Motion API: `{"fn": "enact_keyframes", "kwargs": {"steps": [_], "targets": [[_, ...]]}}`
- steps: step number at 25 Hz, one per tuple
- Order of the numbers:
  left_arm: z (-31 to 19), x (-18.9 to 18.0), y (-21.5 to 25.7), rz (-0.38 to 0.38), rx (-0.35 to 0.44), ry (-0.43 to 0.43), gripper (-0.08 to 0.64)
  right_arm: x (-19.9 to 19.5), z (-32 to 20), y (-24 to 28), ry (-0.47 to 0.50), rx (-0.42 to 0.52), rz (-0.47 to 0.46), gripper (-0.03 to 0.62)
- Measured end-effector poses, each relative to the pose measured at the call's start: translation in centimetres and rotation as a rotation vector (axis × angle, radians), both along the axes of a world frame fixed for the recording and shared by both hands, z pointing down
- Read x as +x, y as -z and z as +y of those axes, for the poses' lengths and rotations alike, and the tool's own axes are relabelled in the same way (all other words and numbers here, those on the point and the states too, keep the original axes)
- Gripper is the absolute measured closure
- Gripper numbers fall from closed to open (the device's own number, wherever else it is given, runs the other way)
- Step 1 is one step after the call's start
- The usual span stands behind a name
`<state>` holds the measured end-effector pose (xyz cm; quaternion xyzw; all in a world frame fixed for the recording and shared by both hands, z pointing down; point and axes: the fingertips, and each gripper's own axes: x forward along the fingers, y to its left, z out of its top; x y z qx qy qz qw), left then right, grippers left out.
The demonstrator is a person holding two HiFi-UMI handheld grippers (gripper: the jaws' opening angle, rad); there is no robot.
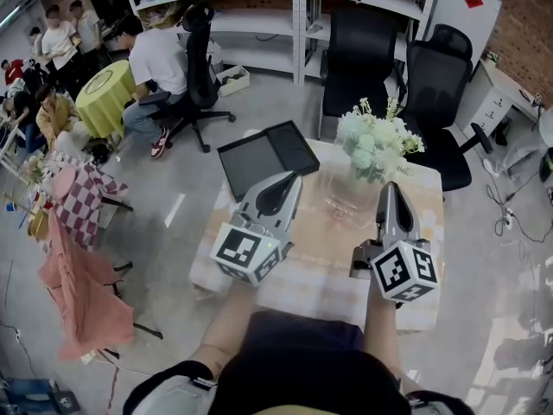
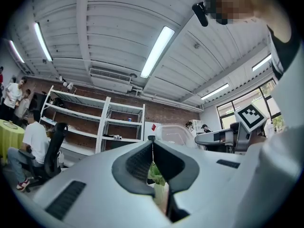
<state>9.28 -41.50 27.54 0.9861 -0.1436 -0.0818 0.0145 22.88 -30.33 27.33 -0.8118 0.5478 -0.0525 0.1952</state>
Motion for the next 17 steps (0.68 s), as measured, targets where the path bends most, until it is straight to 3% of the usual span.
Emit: {"fn": "enact_keyframes", "kwargs": {"steps": [17], "targets": [[-0.3,0.5,-0.9,-0.013,-0.007,-0.015,0.548,-0.4,-0.4,-0.5,0.005,-0.009,-0.007,0.588]]}}
